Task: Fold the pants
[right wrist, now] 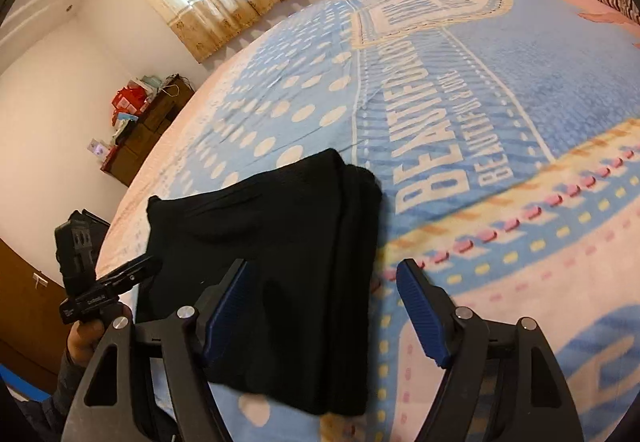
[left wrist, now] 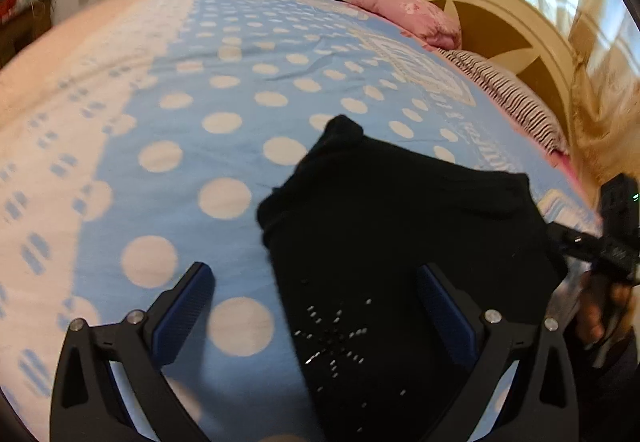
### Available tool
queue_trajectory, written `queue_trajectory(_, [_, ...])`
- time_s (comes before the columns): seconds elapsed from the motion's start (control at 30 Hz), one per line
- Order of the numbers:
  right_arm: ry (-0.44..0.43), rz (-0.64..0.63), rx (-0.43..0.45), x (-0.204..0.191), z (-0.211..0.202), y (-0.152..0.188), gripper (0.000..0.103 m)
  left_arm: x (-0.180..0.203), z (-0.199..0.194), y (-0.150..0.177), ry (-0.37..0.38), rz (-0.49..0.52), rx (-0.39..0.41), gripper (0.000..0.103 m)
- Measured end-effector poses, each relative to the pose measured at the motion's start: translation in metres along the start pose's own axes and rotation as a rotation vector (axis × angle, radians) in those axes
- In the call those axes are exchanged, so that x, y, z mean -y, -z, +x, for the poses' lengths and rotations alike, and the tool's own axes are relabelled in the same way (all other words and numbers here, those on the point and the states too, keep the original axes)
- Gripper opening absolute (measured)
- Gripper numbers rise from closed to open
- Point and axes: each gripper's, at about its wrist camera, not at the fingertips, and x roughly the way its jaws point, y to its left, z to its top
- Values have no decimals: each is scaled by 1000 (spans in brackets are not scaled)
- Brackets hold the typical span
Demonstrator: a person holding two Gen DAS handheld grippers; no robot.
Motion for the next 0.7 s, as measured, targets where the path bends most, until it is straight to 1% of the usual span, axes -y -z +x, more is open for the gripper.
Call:
queue_trajectory(0.03, [1, -2, 2, 1, 2, 0, 71, 2, 1, -1, -5, 12, 8, 103])
queue_trajectory(0.1, [4, -13, 6, 1, 4, 0, 61, 5, 5, -4, -14, 26, 7, 103])
queue_trajectory(0.17, [-13, -16, 7, 1, 9, -1, 57, 6, 8, -4, -23, 34, 9, 103])
queue_trajectory(0.33, [-21, -30, 7, 0, 16, 0, 54, 11, 16, -5, -68, 80, 25, 103])
queue_trajectory(0.5, [-60, 7, 15, 9, 11, 1, 39, 9, 15, -5, -69, 87, 27, 103])
queue_trajectory(0.53, [-65, 12, 17, 9, 11, 1, 38, 10, 13, -5, -65, 90, 26, 101])
queue_trajectory(0.6, [-66, 8, 23, 7, 12, 3, 37, 13, 10, -3, -41, 108, 26, 92])
queue_trajectory(0.63, [-63, 5, 24, 6, 12, 3, 37, 14, 9, -2, -32, 116, 26, 89])
queue_trajectory(0.7, [-63, 8, 26, 6, 12, 3, 36, 15, 10, -2, -27, 119, 29, 88])
